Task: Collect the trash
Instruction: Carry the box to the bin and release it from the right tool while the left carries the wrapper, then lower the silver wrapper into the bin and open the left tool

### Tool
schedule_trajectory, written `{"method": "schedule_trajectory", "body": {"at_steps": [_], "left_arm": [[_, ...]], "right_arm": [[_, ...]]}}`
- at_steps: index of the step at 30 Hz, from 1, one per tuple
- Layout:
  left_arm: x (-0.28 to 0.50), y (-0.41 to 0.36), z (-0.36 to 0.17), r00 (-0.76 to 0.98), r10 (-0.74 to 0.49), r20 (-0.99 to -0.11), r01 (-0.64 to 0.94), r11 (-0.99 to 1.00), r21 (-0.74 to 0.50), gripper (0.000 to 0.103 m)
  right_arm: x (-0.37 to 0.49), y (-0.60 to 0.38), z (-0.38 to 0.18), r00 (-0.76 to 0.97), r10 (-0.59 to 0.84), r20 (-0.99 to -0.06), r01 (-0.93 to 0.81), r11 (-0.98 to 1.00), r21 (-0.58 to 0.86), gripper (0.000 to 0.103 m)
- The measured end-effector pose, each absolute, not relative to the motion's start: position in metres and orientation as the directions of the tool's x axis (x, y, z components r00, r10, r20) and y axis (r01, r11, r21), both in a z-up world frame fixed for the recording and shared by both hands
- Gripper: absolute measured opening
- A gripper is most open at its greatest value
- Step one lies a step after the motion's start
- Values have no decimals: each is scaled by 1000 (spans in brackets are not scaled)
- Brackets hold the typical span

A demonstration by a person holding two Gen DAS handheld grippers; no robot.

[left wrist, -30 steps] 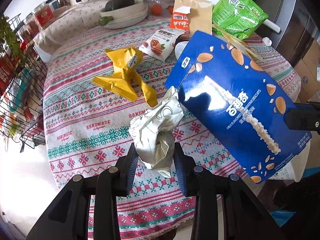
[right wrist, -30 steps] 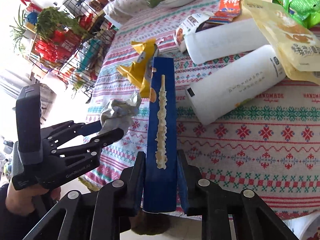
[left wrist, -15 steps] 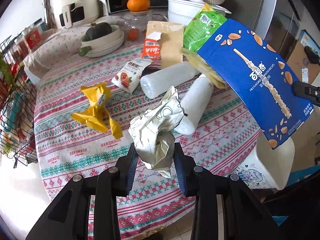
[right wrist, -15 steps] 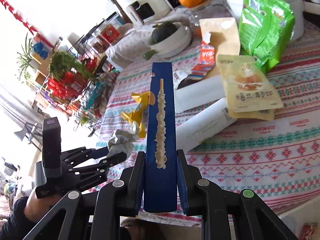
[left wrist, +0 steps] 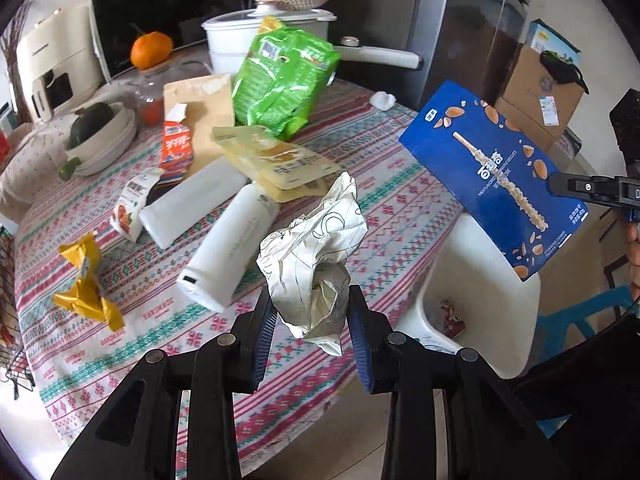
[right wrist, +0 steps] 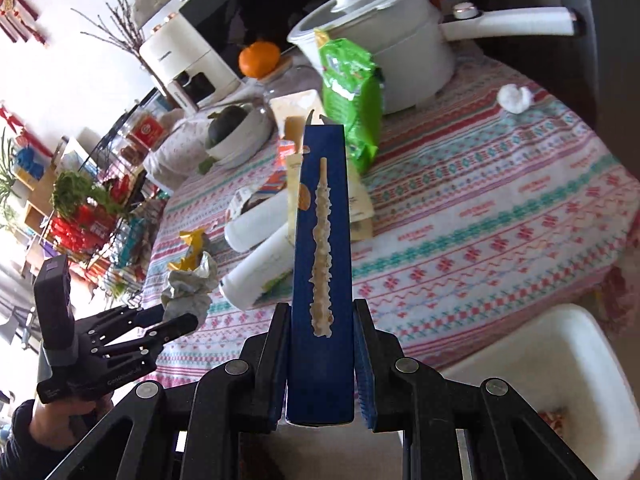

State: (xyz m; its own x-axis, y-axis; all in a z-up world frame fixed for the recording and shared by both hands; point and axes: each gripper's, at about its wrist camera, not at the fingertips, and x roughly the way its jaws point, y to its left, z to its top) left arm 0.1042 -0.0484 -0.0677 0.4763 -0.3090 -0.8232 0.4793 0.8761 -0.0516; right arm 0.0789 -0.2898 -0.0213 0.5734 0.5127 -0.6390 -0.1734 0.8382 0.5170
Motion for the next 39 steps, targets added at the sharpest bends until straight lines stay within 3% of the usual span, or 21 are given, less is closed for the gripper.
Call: {"method": "schedule_trajectory", "body": {"at_steps": [14, 24, 31, 39], "left_arm": [[72, -168, -107, 340, -378, -861, 689, 723, -45, 37], [67, -197, -135, 283, -349, -893, 722, 690, -40, 37], [70, -205, -148, 252, -336, -908, 721, 690, -55, 37], [71, -213, -156, 240, -333, -912, 731, 680, -56, 37]], "right_arm": [[34, -381, -82, 477, 327, -815, 67, 912, 405, 26], [15, -384, -103, 390, 353, -850, 29, 918, 395, 26], [18, -372, -127, 297, 226, -928, 15, 970, 241, 26], [29, -366, -163, 198, 186, -962, 19, 981, 193, 27]]}}
